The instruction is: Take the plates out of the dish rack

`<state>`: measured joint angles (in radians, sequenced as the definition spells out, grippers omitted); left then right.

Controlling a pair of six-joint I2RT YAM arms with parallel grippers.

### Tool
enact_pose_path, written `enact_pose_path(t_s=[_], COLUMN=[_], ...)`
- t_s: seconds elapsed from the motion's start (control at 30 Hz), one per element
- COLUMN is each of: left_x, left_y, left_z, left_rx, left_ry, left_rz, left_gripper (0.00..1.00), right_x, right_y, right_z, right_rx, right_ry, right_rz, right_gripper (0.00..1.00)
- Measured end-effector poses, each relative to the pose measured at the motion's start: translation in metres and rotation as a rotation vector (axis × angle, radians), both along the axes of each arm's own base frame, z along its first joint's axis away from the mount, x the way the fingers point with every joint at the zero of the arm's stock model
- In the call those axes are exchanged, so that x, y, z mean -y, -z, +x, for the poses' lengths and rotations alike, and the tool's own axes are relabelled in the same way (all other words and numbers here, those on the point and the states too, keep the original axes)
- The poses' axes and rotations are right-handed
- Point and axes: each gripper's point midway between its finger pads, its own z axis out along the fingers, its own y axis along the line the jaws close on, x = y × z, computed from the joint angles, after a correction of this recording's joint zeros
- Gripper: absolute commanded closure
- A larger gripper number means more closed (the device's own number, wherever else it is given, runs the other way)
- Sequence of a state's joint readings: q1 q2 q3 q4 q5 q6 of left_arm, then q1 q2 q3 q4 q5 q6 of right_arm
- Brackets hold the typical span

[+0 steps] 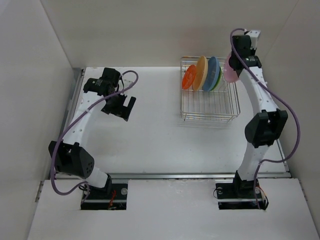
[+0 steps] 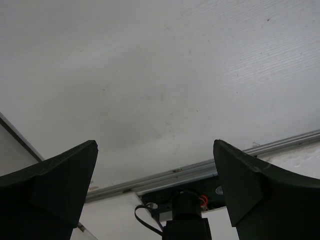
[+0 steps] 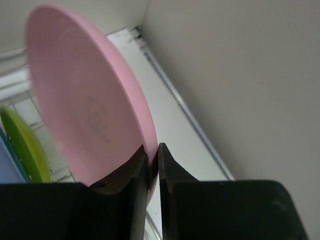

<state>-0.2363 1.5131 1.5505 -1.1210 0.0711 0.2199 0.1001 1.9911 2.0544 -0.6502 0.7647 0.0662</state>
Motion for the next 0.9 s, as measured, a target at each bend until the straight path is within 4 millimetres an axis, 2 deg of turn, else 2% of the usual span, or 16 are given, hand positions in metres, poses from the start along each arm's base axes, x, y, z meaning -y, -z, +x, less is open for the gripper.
enact_pose_path(t_s=[0.1,0.2,0.3,0.37,0.4,0.47,0.57,0.67,0.7,0.8,0.9], left_x=[0.003,0.004,0.006,0.008,0.01,0.016,0.028,0.034,0.034,0.034,0.038], left_y=[-0.002,-0.006,-0.016,-0.026,-0.034,-0.052,-0.081,-0.103,-0.106,-0.099,-0.074], left_z=[0.0,0.001,0.006,0.011,0.015,0.023,0.035,0.046,0.05,0.058,0.061], left_rx=[0.012,0.023,0.055,0.084,0.106,0.157,0.223,0.265,0.27,0.244,0.165], left_ry=[0.009,0.008,-0.01,-0.022,-0.028,-0.042,-0.063,-0.085,-0.091,-0.108,-0.101], left_rz=[-0.003,-0.007,-0.023,-0.037,-0.05,-0.089,-0.18,-0.268,-0.286,-0.299,-0.297], left_gripper=[0.0,0.0,0.0,0.0,0.0,0.0,0.0,0.0,0.0,0.0,0.0], right_x=[0.009,0.004,-0.022,-0.049,-0.068,-0.114,-0.194,-0.277,-0.309,-0.361,-0.392], right_y=[-0.056,-0.118,-0.165,-0.182,-0.184,-0.175,-0.14,-0.086,-0.06,-0.011,0.021], right_z=[-0.026,-0.058,-0.086,-0.098,-0.101,-0.103,-0.1,-0.095,-0.097,-0.105,-0.119], right_rx=[0.11,0.235,0.35,0.402,0.413,0.402,0.322,0.189,0.12,-0.008,-0.092], right_ry=[0.048,0.069,0.025,-0.054,-0.123,-0.298,-0.589,-0.86,-0.96,-1.131,-1.251], right_rz=[-0.027,-0.052,-0.041,-0.014,0.008,0.055,0.134,0.233,0.283,0.391,0.506], right_gripper=[1.0,1.0,1.0,1.0,1.0,1.0,1.0,1.0,1.0,1.0,1.0])
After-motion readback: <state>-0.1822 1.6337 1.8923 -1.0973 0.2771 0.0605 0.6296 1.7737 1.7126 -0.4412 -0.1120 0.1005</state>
